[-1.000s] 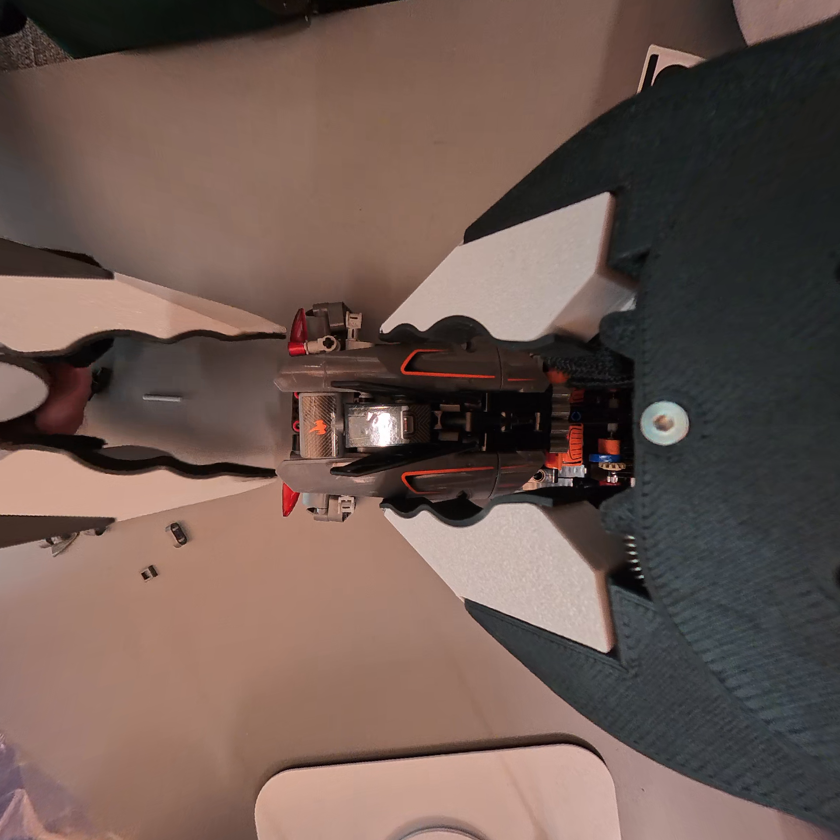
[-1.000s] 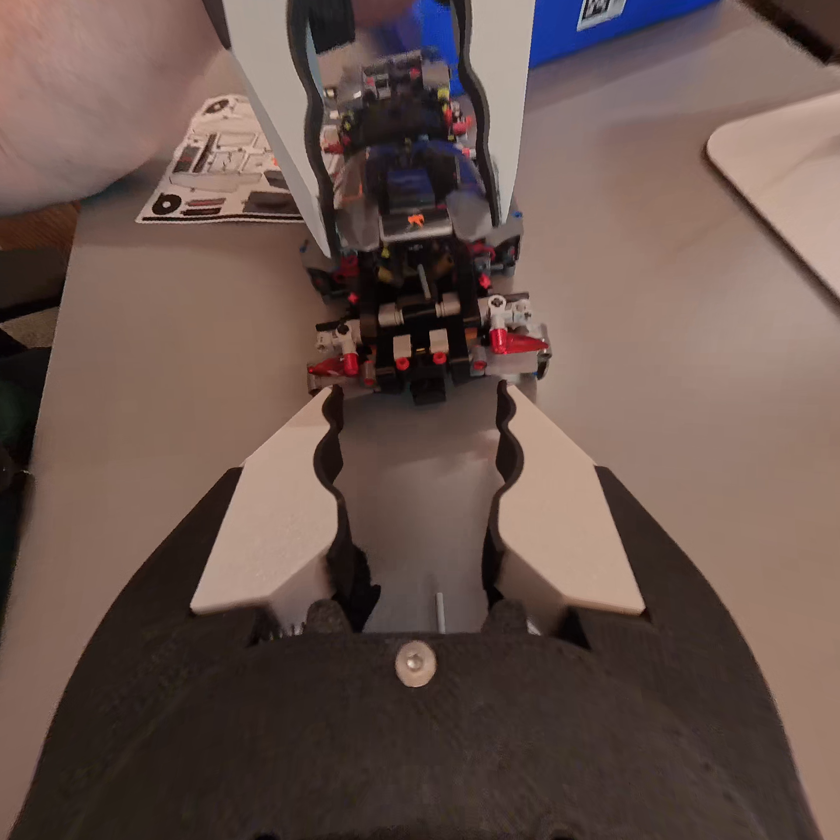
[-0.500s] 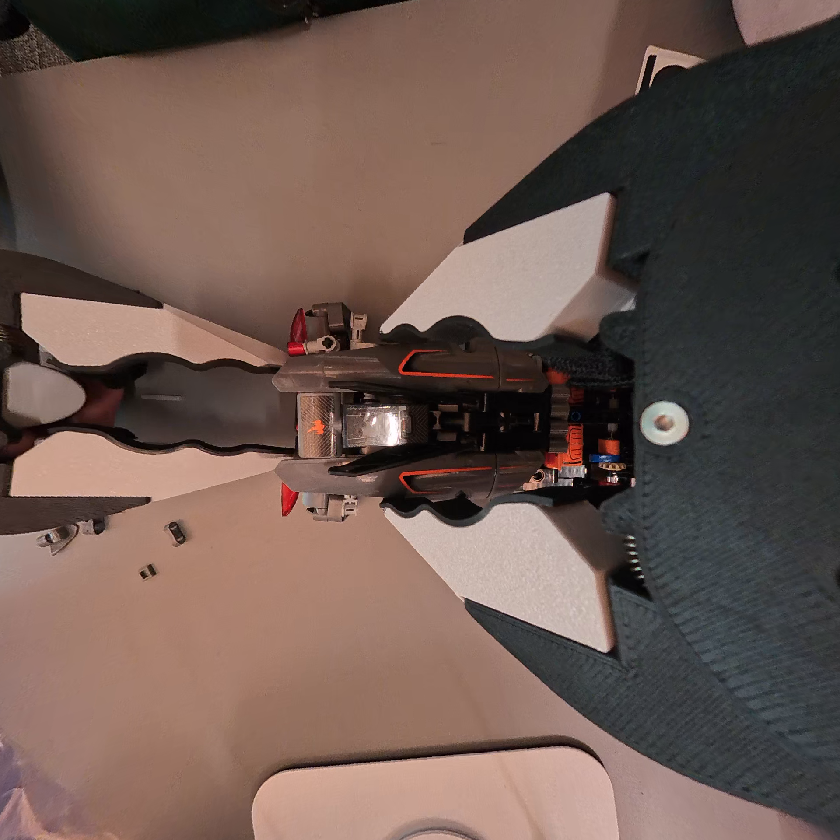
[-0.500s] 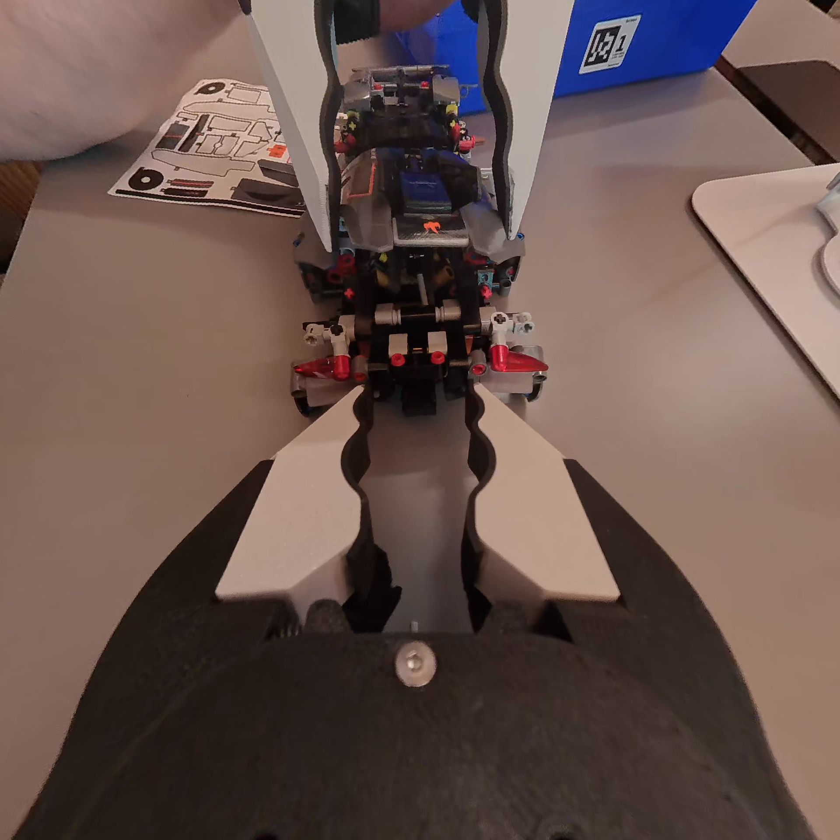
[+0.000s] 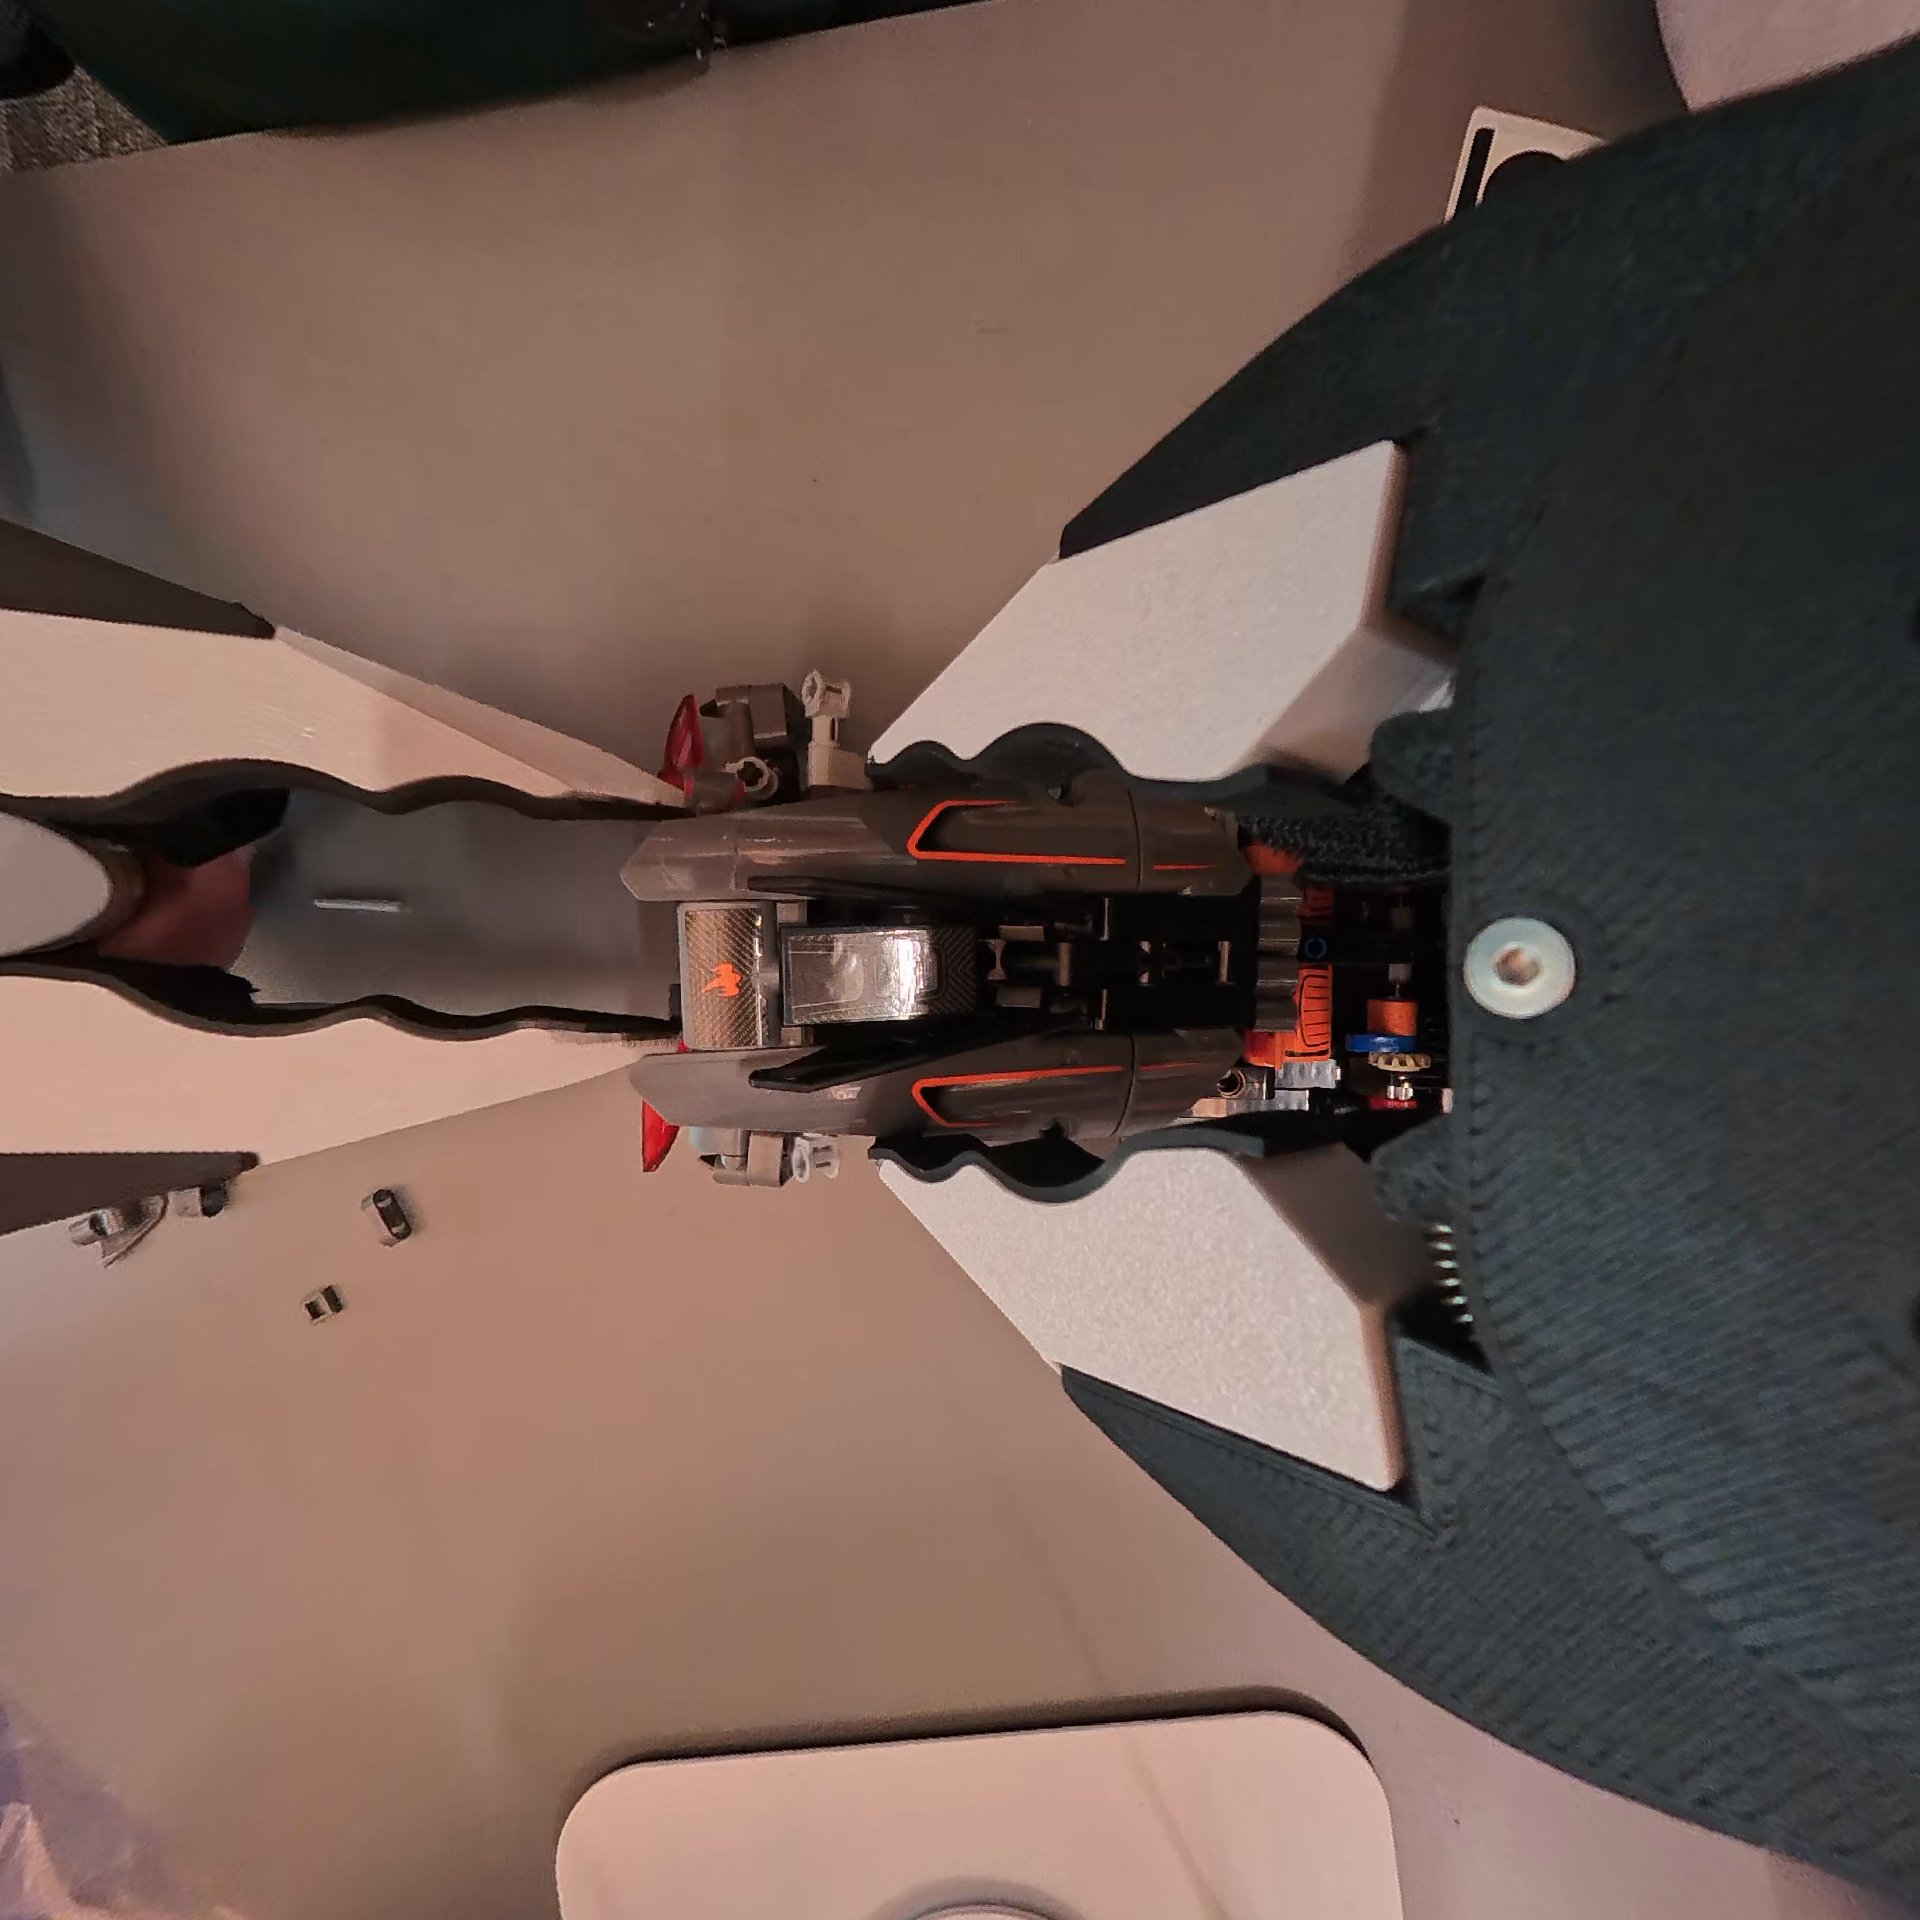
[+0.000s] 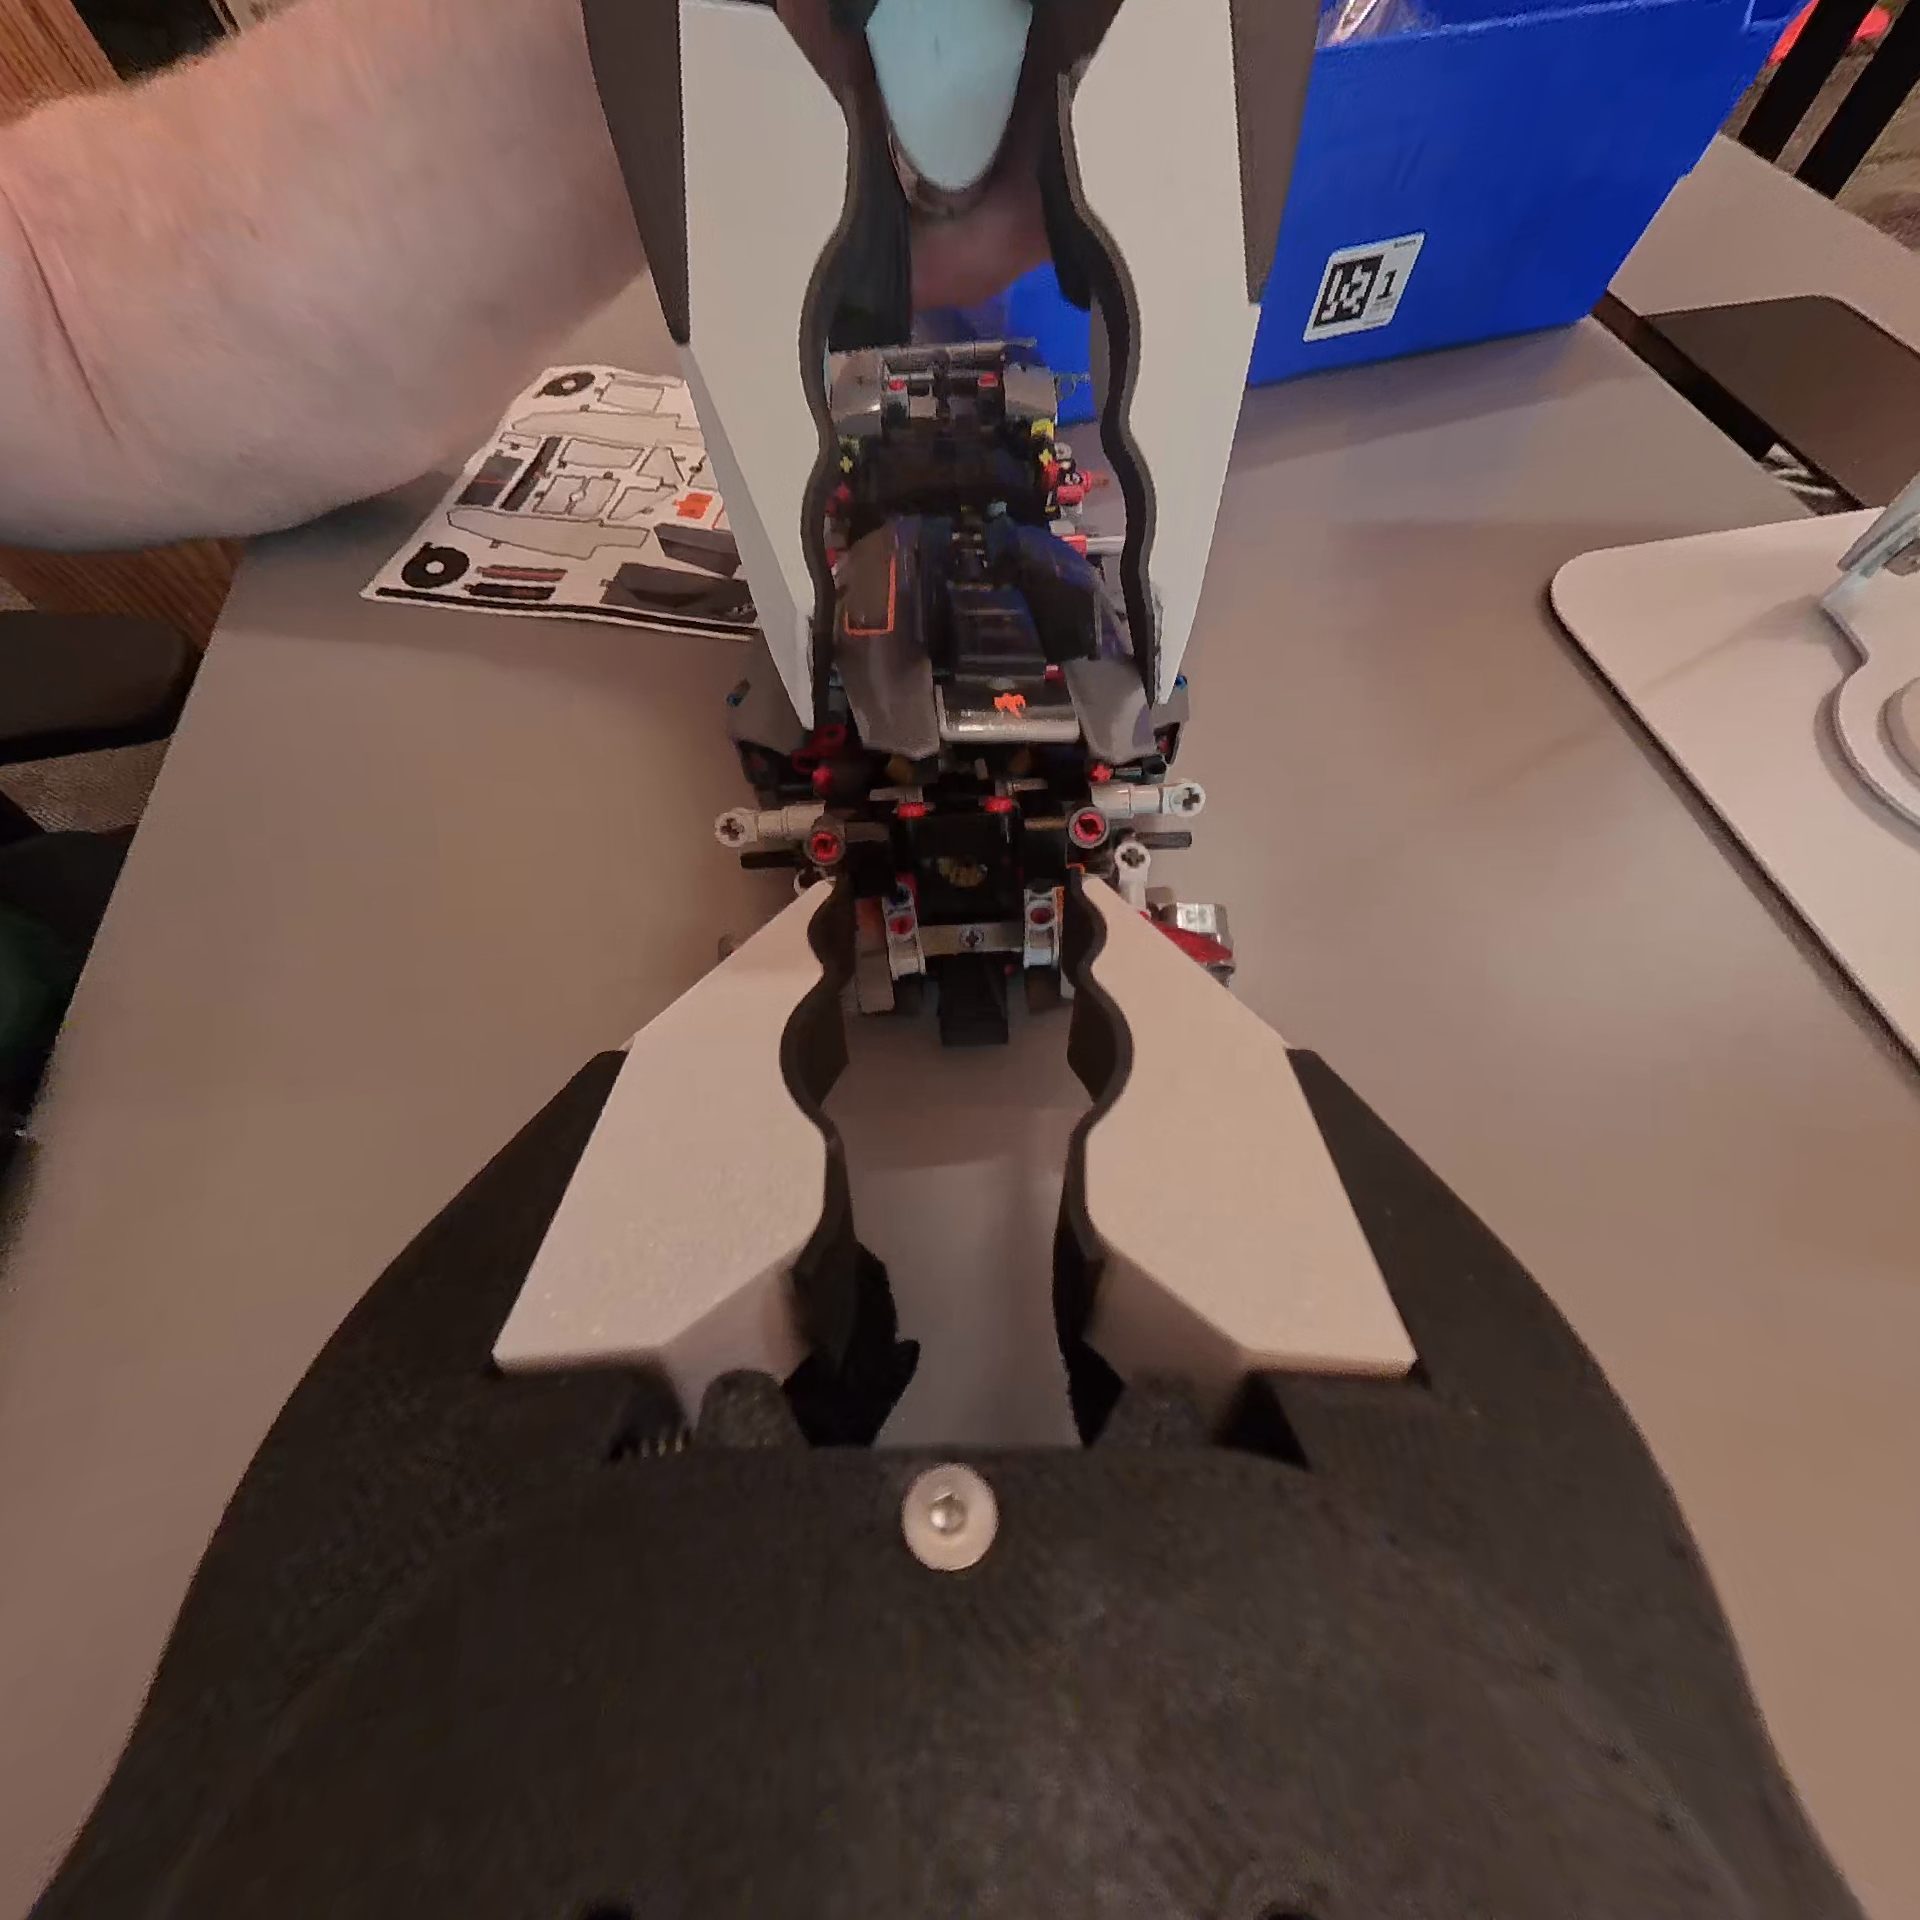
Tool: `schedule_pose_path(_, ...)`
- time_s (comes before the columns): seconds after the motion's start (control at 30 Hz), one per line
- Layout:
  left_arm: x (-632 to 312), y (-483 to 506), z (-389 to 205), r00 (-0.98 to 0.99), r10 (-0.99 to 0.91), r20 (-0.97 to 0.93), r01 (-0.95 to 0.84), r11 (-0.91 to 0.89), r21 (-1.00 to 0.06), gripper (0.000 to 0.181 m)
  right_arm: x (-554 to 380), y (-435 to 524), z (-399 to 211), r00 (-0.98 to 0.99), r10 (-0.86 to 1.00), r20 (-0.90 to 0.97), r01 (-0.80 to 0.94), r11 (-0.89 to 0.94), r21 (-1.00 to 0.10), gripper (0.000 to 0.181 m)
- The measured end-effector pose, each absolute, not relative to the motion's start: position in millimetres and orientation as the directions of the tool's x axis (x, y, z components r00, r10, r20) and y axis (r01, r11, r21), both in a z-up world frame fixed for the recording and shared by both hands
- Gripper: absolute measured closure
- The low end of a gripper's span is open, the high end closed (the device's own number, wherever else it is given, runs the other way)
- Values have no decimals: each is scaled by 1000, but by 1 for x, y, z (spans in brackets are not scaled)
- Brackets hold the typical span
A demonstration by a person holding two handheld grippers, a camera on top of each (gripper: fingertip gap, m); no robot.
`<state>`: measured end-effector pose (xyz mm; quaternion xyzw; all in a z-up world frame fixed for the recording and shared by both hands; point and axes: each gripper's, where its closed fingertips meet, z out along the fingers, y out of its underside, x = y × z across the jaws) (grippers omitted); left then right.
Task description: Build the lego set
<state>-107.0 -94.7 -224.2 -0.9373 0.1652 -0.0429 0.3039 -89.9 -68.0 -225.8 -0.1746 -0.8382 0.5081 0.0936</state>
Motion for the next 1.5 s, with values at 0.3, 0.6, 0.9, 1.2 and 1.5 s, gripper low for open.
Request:
schedule_pose_path(0.3,-108,-96,-224,943,-332,-10,-274,-760,-590,116,-94,-76,-215,-924,382,-27,185,383,-905,144)
schedule_pose_path(0.6,-112,-94,-228,955,-293,-42,-266,-789,-553,105,-95,-76,-214,-921,384,-65,194,308,-931,144)
schedule_pose_path(0.9,-110,-86,-235,959,-277,-53,-264,-814,-518,83,-96,-75,-214,-921,383,-73,191,281,-940,144)
schedule_pose_path(1.2,-106,-90,-235,959,-279,-51,-261,-800,-541,55,-98,-74,-214,-923,375,-85,196,268,-943,144)
schedule_pose_path(1.5,-92,-83,-249,949,-312,-46,-287,-791,-541,53,-98,-76,-213,-924,373,-83,191,263,-946,144)
